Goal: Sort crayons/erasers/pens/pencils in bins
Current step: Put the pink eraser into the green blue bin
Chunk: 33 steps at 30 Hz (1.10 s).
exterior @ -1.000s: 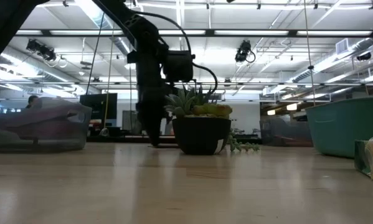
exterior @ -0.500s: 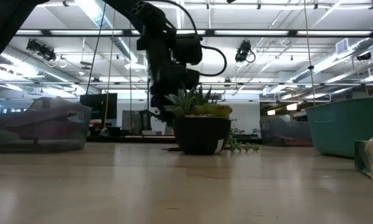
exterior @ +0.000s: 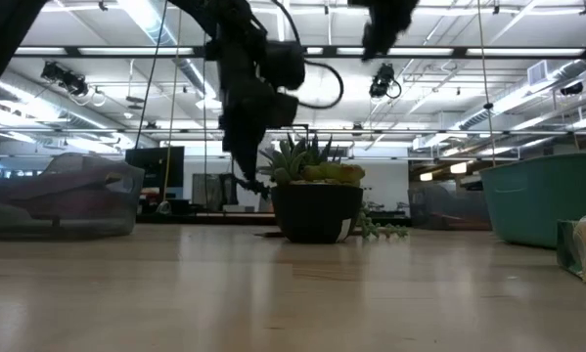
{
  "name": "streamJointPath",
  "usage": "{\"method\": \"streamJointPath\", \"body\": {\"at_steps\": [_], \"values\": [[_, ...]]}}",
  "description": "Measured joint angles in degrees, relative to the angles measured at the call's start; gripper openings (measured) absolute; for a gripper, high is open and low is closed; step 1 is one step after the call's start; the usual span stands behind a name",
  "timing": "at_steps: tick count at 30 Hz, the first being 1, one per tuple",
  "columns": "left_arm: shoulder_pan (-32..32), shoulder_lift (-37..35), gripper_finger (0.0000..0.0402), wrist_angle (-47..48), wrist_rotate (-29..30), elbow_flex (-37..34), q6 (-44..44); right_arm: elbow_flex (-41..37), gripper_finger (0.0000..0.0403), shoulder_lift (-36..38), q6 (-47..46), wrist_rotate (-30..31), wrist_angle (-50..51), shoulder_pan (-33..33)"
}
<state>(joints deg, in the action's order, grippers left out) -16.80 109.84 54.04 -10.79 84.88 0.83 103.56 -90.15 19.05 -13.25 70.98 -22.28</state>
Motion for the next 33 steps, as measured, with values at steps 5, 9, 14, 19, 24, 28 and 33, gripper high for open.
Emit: {"method": "streamJointPath", "body": {"at_steps": [5, 9, 14, 19, 24, 28, 33], "values": [[-0.55, -5.39, 0.0003, 0.3, 0.01, 0.01, -1.22, -13.35, 0.005, -0.02, -6.5, 3.23, -4.95, -1.19], [-1.19, -9.03, 0.0009, 0.63, 0.0, 0.04, -4.83, -22.33, 0.0064, -0.02, -15.79, -0.08, -9.91, -2.65], [-1.78, -12.82, 0.0004, 1.71, 0.25, 0.04, -8.63, -32.17, 0.0112, -0.02, -28.71, -1.3, -18.72, -3.64], [-2.42, -16.74, 0.001, 1.86, 1.48, 0.07, -11.5, -40.25, 0.0157, -0.02, -39.97, 4.21, -29.28, -2.99], [-3.34, -20.64, 0.0011, 1.95, 2.19, 0.09, -12.21, -45.94, 0.0162, -0.02, -41.36, 10.32, -42.24, -0.39], [-4.18, -22.96, 0.0005, 2.31, 2.19, 0.09, -12.18, -47.66, 0.0161, -1.12, -42.58, 15.11, -46.14, 1.03], [-5.09, -24.82, 0.0017, 3.26, 2.2, 0.09, -12.19, -48.6, 0.016, -5.52, -50.57, 15.16, -45.41, 1.06]]}}
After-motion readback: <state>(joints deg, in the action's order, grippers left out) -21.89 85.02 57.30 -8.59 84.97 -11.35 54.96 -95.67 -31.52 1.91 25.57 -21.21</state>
